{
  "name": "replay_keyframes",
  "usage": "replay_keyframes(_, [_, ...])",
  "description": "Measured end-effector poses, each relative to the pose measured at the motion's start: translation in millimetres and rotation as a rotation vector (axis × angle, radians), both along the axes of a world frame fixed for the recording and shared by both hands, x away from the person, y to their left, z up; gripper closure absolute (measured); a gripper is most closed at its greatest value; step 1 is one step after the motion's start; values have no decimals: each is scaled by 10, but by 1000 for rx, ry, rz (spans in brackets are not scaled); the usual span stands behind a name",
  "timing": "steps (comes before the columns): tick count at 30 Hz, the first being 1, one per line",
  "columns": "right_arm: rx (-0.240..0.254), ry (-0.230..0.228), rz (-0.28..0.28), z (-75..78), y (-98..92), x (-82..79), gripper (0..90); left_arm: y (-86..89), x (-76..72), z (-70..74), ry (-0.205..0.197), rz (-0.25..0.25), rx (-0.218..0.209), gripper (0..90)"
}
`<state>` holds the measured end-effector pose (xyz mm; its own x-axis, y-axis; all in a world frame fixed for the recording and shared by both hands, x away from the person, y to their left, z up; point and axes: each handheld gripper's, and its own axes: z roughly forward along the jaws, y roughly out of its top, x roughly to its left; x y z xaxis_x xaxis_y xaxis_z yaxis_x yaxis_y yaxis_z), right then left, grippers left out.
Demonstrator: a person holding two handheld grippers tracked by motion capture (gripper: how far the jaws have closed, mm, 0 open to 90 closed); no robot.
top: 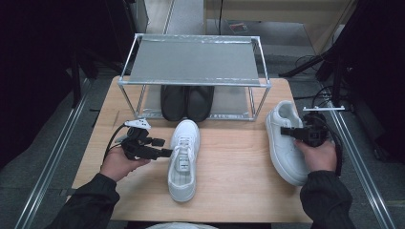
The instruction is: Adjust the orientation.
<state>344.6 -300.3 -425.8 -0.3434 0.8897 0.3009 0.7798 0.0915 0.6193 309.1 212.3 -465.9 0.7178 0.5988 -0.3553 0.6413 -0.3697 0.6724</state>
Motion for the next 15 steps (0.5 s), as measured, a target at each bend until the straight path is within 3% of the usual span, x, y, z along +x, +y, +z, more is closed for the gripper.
replay_keyframes(3, [7, -12, 16, -47, 60, -122, 841, -5, 18, 2, -3, -1, 2, 365])
replay_keyframes(8, [20, 7, 47, -114, 166, -274, 840, -38, 44, 3, -1, -15, 2, 365])
replay_keyframes(15, [25, -12, 98, -141, 369, -391, 840, -37, 66, -6, -3, -12, 4, 366])
